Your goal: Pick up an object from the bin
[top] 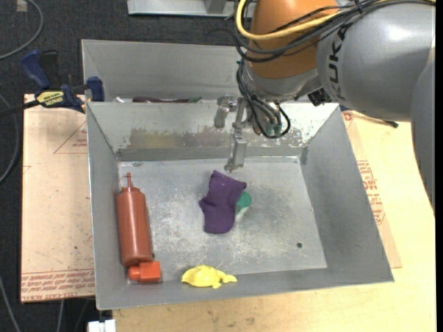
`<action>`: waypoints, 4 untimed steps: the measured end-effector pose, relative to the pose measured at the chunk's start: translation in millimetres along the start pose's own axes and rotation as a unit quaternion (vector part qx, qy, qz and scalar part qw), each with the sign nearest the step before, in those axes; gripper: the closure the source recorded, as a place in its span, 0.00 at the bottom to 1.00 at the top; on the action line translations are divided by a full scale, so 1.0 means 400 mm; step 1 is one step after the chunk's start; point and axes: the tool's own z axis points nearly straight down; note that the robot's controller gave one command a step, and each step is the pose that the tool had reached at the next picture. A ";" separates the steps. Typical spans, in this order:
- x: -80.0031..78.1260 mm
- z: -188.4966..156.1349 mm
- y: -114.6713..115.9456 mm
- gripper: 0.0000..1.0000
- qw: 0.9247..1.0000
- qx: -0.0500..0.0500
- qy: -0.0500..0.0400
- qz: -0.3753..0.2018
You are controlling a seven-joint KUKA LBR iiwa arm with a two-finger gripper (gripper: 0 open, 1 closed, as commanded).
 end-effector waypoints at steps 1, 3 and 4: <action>-0.003 -0.014 -0.001 0.00 1.000 0.000 -0.004 0.001; -0.010 0.214 -0.124 0.00 0.997 0.000 -0.003 -0.076; -0.014 0.209 -0.169 0.00 0.993 0.000 -0.005 -0.118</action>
Offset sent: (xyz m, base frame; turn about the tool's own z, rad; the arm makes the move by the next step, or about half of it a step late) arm -0.0020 -0.0609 -0.1718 0.1069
